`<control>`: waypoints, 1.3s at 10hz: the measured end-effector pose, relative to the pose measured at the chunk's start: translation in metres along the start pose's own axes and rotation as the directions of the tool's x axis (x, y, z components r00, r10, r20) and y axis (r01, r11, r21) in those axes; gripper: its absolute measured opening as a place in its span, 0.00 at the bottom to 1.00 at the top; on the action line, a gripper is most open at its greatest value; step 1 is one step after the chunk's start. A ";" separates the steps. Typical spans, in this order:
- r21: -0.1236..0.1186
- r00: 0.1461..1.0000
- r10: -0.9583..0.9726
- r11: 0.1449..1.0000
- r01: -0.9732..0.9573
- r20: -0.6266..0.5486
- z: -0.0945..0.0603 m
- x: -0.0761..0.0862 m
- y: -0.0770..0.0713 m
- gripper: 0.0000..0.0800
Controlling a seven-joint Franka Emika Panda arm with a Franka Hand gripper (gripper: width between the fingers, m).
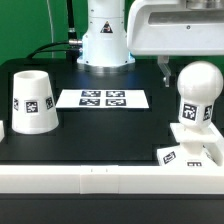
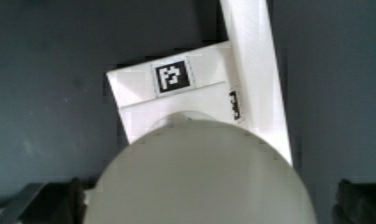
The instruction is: Assemble lamp
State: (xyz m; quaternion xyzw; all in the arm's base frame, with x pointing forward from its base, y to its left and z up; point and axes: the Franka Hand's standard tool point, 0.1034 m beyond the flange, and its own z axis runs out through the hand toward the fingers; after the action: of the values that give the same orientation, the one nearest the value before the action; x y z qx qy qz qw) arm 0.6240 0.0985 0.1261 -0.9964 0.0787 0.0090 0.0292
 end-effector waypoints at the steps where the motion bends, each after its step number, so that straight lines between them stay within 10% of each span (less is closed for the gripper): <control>1: -0.004 0.993 -0.116 0.993 0.116 -0.008 0.000 0.001 -0.001 0.87; 13: -0.040 0.544 -0.839 0.544 0.838 0.000 0.005 0.002 -0.001 0.87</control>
Offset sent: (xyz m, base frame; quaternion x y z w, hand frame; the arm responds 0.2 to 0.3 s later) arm 0.0034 0.0041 -0.0011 -0.0018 0.0118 -0.2256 0.9741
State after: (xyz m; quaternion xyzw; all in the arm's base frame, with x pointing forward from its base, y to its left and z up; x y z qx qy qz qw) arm 0.6263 0.0996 0.1209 -0.9135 -0.4063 -0.0144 0.0116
